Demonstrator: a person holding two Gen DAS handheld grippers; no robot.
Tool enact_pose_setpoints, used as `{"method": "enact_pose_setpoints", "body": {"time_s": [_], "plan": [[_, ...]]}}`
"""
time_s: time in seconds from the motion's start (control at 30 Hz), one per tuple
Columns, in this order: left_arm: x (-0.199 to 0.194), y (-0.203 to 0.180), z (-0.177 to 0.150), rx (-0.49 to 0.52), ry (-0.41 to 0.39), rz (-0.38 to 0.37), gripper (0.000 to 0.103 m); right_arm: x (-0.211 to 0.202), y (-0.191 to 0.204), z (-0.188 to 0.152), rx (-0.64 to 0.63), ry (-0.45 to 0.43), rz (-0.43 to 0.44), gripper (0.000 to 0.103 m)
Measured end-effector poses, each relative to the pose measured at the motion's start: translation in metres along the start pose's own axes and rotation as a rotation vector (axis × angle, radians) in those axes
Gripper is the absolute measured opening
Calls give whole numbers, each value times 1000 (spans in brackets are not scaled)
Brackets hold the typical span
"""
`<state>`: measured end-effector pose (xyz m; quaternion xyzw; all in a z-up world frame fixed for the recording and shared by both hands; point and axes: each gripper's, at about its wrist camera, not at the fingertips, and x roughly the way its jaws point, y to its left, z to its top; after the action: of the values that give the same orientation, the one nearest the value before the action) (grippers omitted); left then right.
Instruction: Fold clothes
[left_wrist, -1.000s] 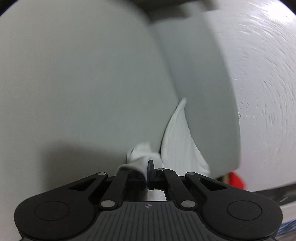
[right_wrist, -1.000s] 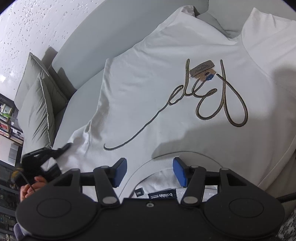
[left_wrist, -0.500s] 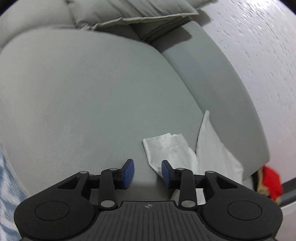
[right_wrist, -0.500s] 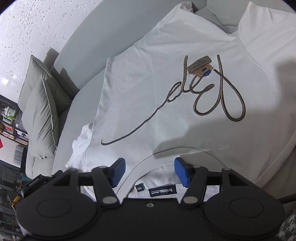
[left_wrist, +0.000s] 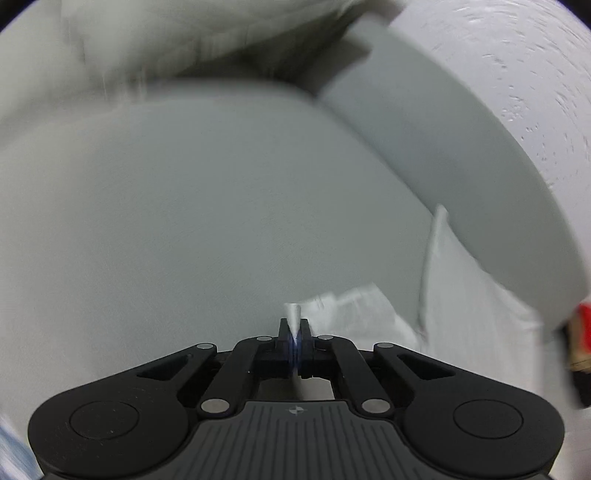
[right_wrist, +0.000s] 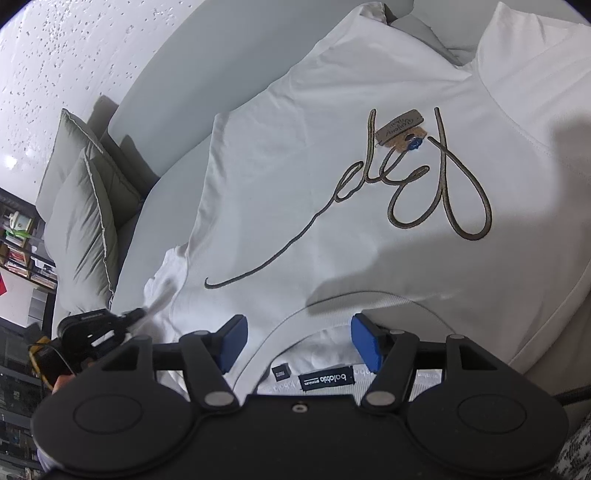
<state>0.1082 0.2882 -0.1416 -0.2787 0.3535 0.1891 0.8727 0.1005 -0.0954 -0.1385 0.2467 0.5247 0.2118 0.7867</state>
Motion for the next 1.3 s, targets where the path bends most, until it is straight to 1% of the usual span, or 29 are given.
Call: {"method": "enact_pose_setpoints", "body": {"time_s": [0.03,0.07,0.13,0.2,0.27,0.33,0.37,0.4,0.47,0.57,0.6,0.7,0.77,0.87,1.0,1.03,1.07,1.1,1.17,1.2,1.23,1.3], "plan": [[-5,-5,-2,49,-40,48,1,0,-1,0,0,0,2,61],[-2,-7,-4,91,-45,85,1,1,-2,1,2,0,3,62],[11,-9,-10,166,-19,148,4,1,-3,2,-1,3,3,63],[11,-10,-12,199,-20,158,5,-2,-2,3,-10,7,5,65],[3,-8,-7,190,1,148,14,-10,-2,4,-11,4,8,69],[-12,-9,-6,187,-3,143,17,-22,-5,5,-3,-6,21,69],[-22,-10,-6,191,-8,139,25,-29,-8,6,3,-15,31,69],[-33,-9,-8,197,-7,127,28,-39,-11,7,9,-32,41,69],[-53,-11,-18,207,35,62,30,-57,-19,9,22,-68,46,72],[-65,-17,-34,218,168,-59,36,-79,-38,10,59,-101,28,72],[-64,-19,-40,205,220,-89,36,-86,-44,9,71,-110,24,72],[-52,-23,-54,124,326,-138,34,-95,-58,4,105,-119,28,72],[-43,-25,-56,79,340,-132,32,-95,-62,2,120,-115,41,72],[-27,-28,-56,20,362,-127,24,-94,-63,-1,124,-106,64,72],[-16,-33,-54,-51,396,-102,22,-94,-60,-2,108,-105,84,72],[-15,-35,-53,-56,400,-91,19,-94,-61,-2,110,-105,86,72],[-15,-36,-53,-53,400,-73,10,-95,-61,-2,113,-105,88,72],[-16,-38,-54,-48,398,-54,4,-95,-62,-2,115,-106,89,72],[-24,-39,-56,-38,381,-30,1,-97,-63,-2,119,-110,91,72],[-29,-39,-58,-34,371,-20,1,-98,-64,-2,121,-112,92,72],[-34,-40,-60,-17,360,-2,1,-99,-65,-2,122,-115,92,72],[-43,-46,-65,45,354,58,1,-101,-66,-2,120,-121,88,72]]}}
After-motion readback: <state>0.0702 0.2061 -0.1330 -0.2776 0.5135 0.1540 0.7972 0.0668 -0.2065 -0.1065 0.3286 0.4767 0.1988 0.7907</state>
